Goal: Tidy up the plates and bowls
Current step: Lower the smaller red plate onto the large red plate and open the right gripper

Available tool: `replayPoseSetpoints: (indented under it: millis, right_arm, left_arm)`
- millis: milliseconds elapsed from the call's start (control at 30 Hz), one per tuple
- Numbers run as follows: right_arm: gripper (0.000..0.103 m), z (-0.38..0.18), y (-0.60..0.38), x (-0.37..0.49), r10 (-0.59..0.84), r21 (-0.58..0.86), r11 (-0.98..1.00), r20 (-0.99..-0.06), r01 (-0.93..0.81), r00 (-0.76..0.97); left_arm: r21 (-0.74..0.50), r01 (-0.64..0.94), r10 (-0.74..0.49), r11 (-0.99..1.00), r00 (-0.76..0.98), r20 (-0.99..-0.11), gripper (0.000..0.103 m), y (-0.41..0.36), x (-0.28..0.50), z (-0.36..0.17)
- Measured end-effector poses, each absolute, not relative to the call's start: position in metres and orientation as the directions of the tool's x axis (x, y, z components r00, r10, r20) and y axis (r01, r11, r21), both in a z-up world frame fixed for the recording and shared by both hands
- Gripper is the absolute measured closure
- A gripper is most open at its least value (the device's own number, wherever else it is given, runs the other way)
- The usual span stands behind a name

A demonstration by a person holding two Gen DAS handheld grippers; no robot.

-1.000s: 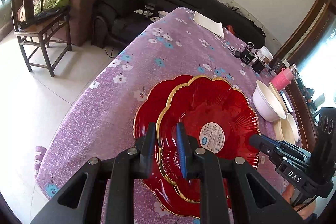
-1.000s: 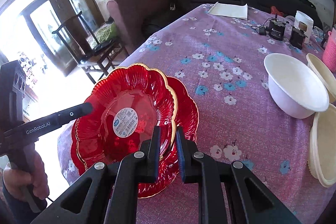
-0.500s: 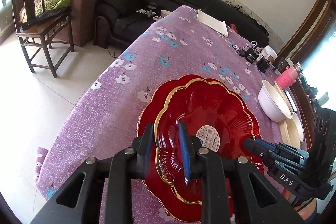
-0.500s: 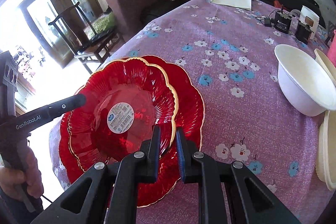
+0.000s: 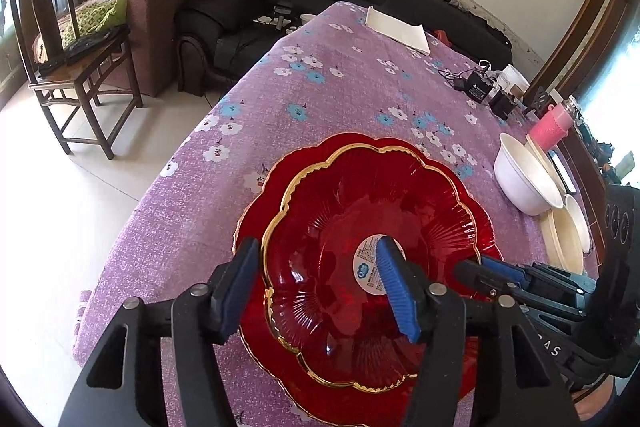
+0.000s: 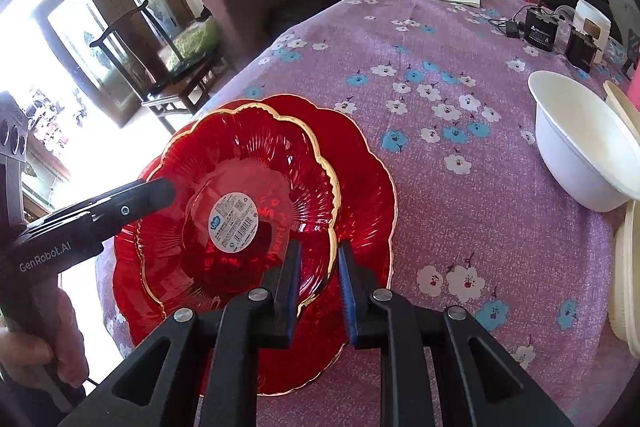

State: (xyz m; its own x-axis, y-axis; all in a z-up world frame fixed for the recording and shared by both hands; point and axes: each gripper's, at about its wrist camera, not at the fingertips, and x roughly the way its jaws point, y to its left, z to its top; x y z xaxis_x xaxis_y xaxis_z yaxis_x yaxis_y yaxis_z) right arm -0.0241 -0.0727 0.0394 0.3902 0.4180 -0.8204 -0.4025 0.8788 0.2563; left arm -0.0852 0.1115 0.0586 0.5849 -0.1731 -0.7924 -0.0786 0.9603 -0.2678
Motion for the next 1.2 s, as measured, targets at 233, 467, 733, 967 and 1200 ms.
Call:
replayPoseSetpoints:
  millis: [233, 467, 733, 967, 1200]
  right_arm:
    - [0.073, 0.041, -0.071, -0.027, 0.422, 0.247, 0.869, -0.821, -0.428, 0.385]
    - [0.053, 0.047, -0.067, -0.034, 0.436, 0.236, 0.856, -0.809, -0.46, 0.396]
    - [0.039, 0.056, -0.076, -0.036, 0.442, 0.239, 0.86, -0.789, -0.451, 0.426]
    - [0.038, 0.062, -0.084, -0.04, 0.454, 0.252, 0.859, -0.777, -0.446, 0.436]
    - [0.038, 0.067, -0.103, -0.039, 0.459, 0.276, 0.868, -0.765, -0.413, 0.452]
  left_arm:
    - [-0.266, -0.073, -0.177, 0.961, 0.578, -0.797, 0.036, 0.109, -0.085, 0.059]
    - [-0.27, -0.062, -0.189, 0.961, 0.566, -0.802, 0.029, 0.105, -0.083, 0.059]
    - [-0.275, -0.062, -0.193, 0.959, 0.569, -0.8, 0.027, 0.105, -0.086, 0.06]
    - [-0.27, -0.067, -0.185, 0.96, 0.573, -0.798, 0.027, 0.106, -0.088, 0.062]
    - [-0.256, -0.064, -0.172, 0.965, 0.582, -0.795, 0.027, 0.1, -0.092, 0.069]
